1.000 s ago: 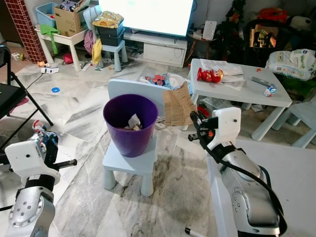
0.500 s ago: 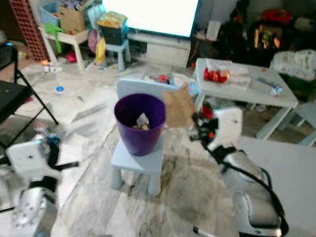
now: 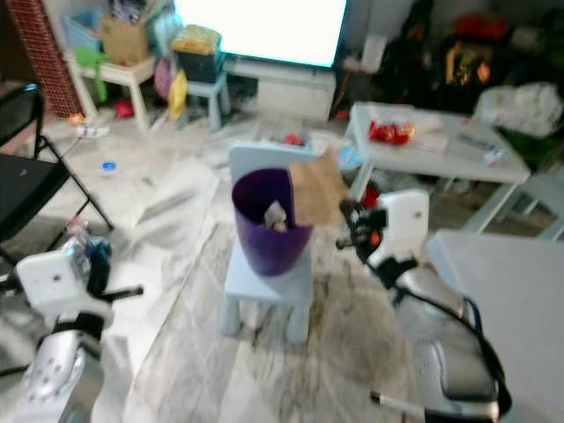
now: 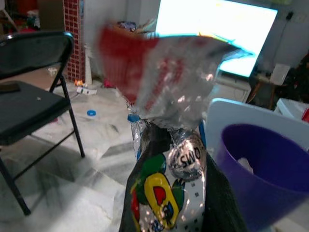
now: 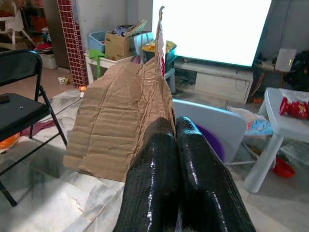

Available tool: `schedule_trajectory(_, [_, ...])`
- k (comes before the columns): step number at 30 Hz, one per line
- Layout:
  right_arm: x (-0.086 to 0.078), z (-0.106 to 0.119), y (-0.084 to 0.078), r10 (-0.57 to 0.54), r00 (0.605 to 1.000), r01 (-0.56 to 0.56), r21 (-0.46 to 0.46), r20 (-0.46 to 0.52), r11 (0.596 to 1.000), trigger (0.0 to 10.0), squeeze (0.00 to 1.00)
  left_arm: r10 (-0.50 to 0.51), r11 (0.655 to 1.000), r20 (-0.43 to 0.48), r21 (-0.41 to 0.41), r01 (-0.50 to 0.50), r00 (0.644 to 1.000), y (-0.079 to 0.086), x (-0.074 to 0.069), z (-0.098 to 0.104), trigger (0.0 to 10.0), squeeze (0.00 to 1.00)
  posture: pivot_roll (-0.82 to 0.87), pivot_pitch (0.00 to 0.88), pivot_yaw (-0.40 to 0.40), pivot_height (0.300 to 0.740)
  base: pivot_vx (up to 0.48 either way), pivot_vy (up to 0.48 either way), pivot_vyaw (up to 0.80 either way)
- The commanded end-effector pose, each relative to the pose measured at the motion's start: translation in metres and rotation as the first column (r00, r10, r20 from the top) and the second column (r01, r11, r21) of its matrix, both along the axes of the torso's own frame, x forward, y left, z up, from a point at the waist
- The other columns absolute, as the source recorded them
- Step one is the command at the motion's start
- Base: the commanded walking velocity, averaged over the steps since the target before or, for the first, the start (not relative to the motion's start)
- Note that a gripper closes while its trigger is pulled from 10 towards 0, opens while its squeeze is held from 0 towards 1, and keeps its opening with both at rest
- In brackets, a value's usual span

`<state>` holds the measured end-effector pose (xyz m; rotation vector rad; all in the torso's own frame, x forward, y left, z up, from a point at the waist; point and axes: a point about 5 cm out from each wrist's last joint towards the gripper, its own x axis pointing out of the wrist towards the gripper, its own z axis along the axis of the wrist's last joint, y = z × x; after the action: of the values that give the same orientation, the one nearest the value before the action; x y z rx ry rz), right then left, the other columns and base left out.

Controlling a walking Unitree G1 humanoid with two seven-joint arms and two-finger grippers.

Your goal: Picking trash to rubbish bin

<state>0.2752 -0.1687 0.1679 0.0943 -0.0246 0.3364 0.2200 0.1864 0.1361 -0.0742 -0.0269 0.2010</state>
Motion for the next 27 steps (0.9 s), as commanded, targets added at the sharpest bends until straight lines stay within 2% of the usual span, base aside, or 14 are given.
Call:
schedule_trajectory(1, [0.0013, 0.0056, 0.0007, -0.002, 1.0, 0.002, 0.003, 0.021, 1.0, 0.0, 0.0, 0.002, 1.0, 0.008, 0.024, -0.002, 1.0, 0.0021, 0.001, 0.0018, 0.0, 0.0, 0.12, 0.06, -0.14, 0.74, 0.0, 0.0, 0.0])
schedule_trajectory(8, [0.0022, 0.005, 0.0019, -0.005, 1.0, 0.005, 0.003, 0.011, 1.0, 0.0, 0.0, -0.011, 1.0, 0.017, 0.02, 0.011, 1.0, 0.0006, 0.0052, 0.0037, 0.0, 0.0, 0.12, 0.06, -0.14, 0.74, 0.0, 0.0, 0.0])
schedule_trajectory(15, [0.0029, 0.0048, 0.0012, -0.007, 1.0, 0.007, -0.001, 0.009, 1.0, 0.0, 0.0, -0.028, 0.999, 0.023, 0.02, 0.028, 0.999, -0.0009, 0.0077, 0.0043, 0.0, 0.0, 0.12, 0.061, -0.14, 0.74, 0.0, 0.0, -0.77])
schedule_trajectory(27, [0.0036, 0.0058, 0.003, 0.003, 1.0, -0.003, -0.004, 0.015, 1.0, 0.0, 0.0, -0.052, 0.998, 0.016, 0.02, 0.052, 0.999, -0.0037, 0.0093, 0.002, 0.0, 0.0, 0.12, 0.061, -0.141, 0.74, 0.0, 0.0, 0.0])
